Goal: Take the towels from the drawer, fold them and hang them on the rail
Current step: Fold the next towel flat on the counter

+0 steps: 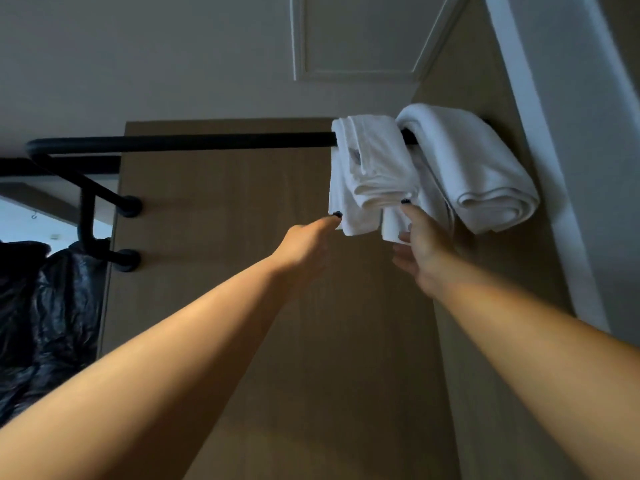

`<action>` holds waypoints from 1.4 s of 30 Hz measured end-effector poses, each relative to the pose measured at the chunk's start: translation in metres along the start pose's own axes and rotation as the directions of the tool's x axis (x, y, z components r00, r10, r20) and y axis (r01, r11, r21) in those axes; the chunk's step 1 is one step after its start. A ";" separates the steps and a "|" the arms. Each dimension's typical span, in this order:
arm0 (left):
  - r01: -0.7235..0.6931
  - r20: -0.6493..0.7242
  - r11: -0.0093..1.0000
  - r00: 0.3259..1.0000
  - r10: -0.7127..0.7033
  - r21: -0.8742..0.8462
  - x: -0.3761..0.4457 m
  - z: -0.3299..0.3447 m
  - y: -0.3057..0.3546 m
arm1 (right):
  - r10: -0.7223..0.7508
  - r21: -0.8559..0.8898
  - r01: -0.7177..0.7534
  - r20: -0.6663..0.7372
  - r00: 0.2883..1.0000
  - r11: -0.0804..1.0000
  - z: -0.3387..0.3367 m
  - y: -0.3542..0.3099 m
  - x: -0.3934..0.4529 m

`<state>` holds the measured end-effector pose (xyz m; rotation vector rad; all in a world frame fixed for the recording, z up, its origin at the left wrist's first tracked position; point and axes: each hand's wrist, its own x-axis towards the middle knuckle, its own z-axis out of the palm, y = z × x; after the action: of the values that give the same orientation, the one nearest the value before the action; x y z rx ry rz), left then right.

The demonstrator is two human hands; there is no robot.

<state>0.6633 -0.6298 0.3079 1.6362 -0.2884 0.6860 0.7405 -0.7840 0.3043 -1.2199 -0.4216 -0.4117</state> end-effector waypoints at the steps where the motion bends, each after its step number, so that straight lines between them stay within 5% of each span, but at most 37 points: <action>1: 0.006 0.013 0.999 1.000 -0.007 0.035 -0.012 -0.010 -0.003 | 0.014 -0.038 -0.015 -0.012 1.000 0.999 0.000 0.006 -0.012; 6: 0.014 -0.031 0.893 1.000 0.000 0.451 -0.070 -0.071 -0.026 | 0.019 -0.392 -0.001 0.042 0.999 0.920 0.009 0.038 -0.074; 10: 0.034 -0.023 0.732 0.999 -0.025 0.680 -0.121 -0.122 -0.040 | -0.096 -0.723 0.260 0.260 0.961 0.640 0.019 0.059 -0.125; 16: 0.001 0.069 0.519 0.991 -0.115 0.854 -0.201 -0.187 -0.069 | 0.000 -0.701 0.559 0.623 0.782 0.444 0.043 0.104 -0.205; 20: 0.005 0.075 0.431 0.983 -0.169 0.902 -0.246 -0.216 -0.101 | 0.106 -0.636 0.629 0.736 0.669 0.447 0.063 0.142 -0.250; 28: 0.060 0.073 0.408 0.950 -0.303 0.911 -0.297 -0.252 -0.193 | 0.300 -0.592 0.539 0.790 0.534 0.599 0.089 0.251 -0.310; 37: 0.198 -0.037 0.407 0.928 -0.370 0.892 -0.293 -0.303 -0.298 | 0.495 -0.638 0.363 0.763 0.416 0.679 0.119 0.388 -0.304; 42: 0.210 -0.061 0.337 0.913 -0.403 0.918 -0.286 -0.331 -0.340 | 0.511 -0.627 0.418 0.778 0.365 0.657 0.157 0.432 -0.280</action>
<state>0.5357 -0.3009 -0.1189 2.7598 0.3984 0.3727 0.7118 -0.4877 -0.1434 -2.3190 -1.3295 0.3478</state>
